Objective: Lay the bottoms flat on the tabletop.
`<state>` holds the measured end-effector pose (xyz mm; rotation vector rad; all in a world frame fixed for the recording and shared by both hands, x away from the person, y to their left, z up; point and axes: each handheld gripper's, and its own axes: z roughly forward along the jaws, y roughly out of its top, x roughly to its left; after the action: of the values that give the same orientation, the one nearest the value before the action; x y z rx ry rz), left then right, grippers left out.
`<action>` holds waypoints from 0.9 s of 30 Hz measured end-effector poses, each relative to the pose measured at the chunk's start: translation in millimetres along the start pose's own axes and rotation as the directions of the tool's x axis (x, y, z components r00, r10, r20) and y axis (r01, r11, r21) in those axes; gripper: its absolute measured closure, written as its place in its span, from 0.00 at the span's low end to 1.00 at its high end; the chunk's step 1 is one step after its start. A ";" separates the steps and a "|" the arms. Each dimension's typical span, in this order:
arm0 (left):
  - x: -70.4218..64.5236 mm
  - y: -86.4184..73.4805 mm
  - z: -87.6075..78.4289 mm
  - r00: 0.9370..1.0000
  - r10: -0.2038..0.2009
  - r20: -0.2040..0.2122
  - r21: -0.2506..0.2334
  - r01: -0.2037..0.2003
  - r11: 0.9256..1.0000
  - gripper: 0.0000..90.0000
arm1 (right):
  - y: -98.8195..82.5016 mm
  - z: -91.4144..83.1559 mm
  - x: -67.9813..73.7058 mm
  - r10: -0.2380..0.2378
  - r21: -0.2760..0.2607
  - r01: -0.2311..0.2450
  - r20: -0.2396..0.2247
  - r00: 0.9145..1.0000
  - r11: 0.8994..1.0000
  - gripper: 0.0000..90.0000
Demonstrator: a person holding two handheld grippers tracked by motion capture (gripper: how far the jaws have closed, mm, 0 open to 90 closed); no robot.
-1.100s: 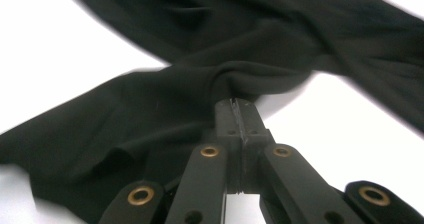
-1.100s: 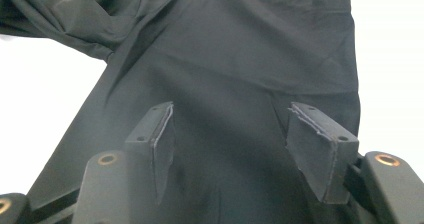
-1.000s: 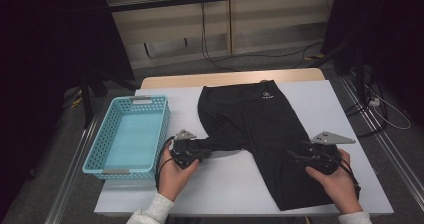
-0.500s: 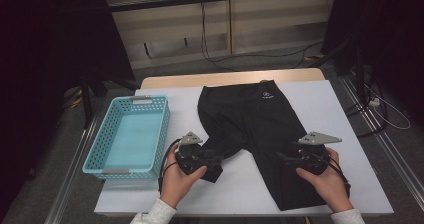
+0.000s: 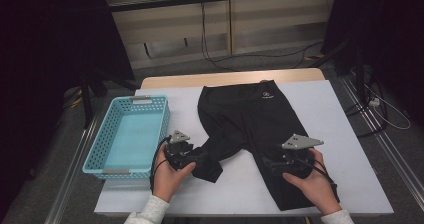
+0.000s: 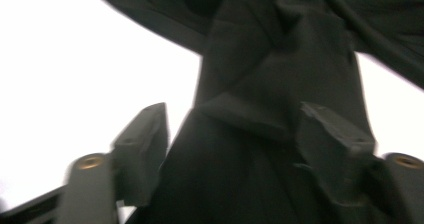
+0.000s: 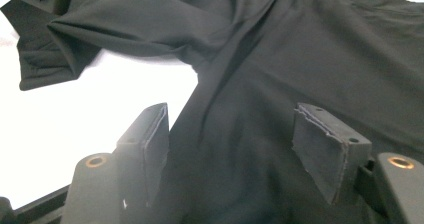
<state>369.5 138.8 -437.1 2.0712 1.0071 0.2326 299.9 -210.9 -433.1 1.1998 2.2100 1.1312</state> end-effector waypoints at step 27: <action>-33.9 -3.3 15.3 0.992 0.014 0.128 0.116 -0.029 0.993 0.60 | 1.2 15.8 33.3 -0.074 0.042 0.078 -0.088 0.993 0.996 0.34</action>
<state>352.3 106.4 -443.9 2.1740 0.9410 0.0519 292.0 -175.5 -440.2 1.0932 2.3366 1.1283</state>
